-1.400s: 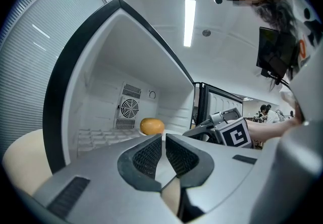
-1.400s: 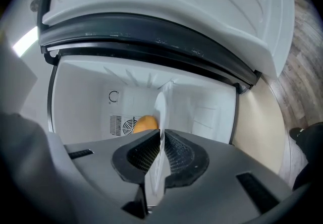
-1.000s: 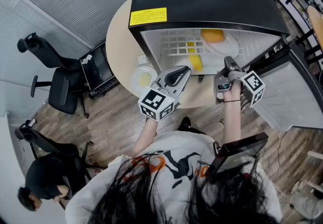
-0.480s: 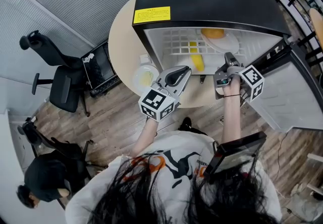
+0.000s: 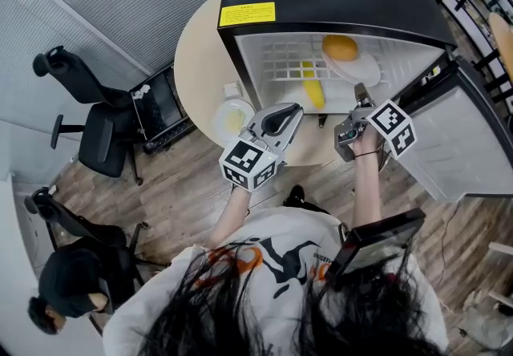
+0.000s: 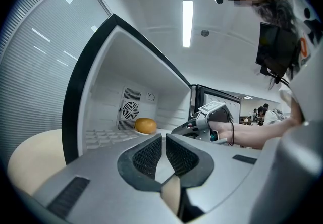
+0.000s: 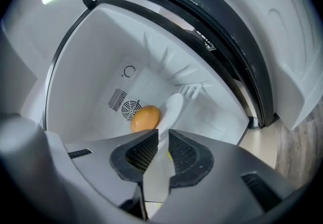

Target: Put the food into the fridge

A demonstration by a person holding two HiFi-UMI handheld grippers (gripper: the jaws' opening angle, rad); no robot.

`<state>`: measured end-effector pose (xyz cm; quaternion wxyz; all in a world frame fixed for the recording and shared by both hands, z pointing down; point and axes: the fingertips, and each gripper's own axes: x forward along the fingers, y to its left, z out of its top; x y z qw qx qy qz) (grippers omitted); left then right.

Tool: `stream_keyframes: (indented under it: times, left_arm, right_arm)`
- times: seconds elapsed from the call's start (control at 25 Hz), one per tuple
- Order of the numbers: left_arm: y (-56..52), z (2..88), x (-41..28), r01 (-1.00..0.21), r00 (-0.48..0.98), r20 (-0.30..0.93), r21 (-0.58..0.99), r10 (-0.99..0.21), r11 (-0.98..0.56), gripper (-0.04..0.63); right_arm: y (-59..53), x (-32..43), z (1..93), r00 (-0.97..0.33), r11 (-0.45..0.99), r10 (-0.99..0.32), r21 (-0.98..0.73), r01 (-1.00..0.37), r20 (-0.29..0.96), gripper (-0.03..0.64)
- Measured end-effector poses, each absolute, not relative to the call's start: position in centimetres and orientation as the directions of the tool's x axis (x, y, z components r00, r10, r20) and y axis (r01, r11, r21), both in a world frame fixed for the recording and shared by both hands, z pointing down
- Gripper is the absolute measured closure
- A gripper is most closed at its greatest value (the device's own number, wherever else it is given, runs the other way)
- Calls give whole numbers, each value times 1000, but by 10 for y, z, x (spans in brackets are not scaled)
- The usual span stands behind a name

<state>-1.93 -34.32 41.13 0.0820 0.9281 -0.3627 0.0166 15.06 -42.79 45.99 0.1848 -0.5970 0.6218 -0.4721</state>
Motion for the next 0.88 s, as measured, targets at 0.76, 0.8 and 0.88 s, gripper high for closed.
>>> stream_keyframes:
  times: [0.76, 0.8, 0.88]
  left_arm:
    - [-253, 394, -50, -677, 734, 48, 117, -677, -726, 563]
    - [-245, 395, -53, -678, 734, 47, 121, -678, -725, 563]
    - [-228, 397, -57, -679, 732, 47, 131, -680, -722, 563]
  right_arm:
    - [-330, 94, 433, -276, 14, -907, -634, -773, 317, 522]
    - [-320, 90, 434, -279, 19, -905, -625, -780, 321, 533]
    - [-299, 82, 438, -287, 25, -899, -615, -788, 330, 548]
